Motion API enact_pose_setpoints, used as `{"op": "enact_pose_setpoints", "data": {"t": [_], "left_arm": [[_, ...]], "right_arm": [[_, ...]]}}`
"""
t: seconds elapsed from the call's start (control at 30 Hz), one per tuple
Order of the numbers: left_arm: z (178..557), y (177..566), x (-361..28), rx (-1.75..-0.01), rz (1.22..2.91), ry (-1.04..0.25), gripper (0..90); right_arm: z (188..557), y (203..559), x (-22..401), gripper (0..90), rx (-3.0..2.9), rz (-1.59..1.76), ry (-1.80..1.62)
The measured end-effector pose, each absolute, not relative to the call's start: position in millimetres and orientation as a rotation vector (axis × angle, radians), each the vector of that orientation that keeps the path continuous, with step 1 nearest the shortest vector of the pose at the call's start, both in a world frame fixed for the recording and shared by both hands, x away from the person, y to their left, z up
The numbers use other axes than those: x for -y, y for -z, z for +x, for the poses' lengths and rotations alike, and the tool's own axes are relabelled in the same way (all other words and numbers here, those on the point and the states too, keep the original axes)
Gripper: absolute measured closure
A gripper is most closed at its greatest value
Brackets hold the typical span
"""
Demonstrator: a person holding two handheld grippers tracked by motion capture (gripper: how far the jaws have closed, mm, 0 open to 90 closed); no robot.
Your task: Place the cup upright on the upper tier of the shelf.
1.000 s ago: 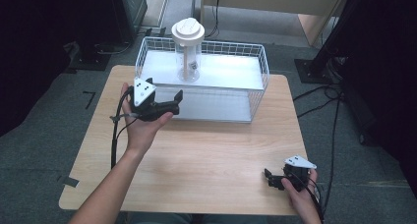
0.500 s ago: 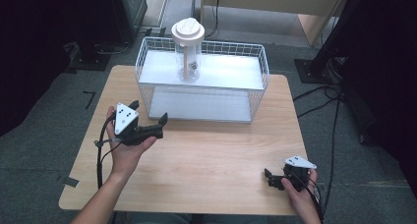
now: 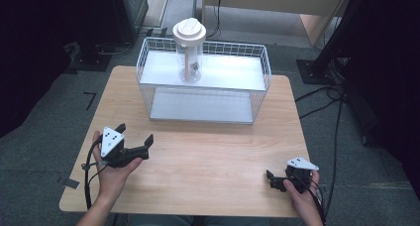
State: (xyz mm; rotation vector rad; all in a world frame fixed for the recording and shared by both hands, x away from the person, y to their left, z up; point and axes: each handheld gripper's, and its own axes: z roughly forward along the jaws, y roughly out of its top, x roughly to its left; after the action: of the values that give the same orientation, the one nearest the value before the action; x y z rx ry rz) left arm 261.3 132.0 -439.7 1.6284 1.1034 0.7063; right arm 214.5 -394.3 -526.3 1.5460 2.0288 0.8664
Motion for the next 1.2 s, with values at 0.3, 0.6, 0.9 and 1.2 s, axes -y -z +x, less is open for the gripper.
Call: {"op": "enact_pose_setpoints", "data": {"t": [0.3,0.6,0.9,1.2], "left_arm": [[253,457,-152,-1.159,1.65,-0.703,0.0],[245,477,-178,-1.236,1.673,-0.716,0.0],[242,499,-210,-1.381,1.769,-0.724,0.0],[234,515,-228,-1.458,1.868,-0.633,0.0]], "right_arm": [[215,526,394,0.0,-2.029,1.546,-0.866],[215,526,394,0.0,-2.029,1.546,-0.866],[215,526,394,0.0,-2.029,1.546,-0.866],[215,526,394,0.0,-2.029,1.545,-0.866]]}}
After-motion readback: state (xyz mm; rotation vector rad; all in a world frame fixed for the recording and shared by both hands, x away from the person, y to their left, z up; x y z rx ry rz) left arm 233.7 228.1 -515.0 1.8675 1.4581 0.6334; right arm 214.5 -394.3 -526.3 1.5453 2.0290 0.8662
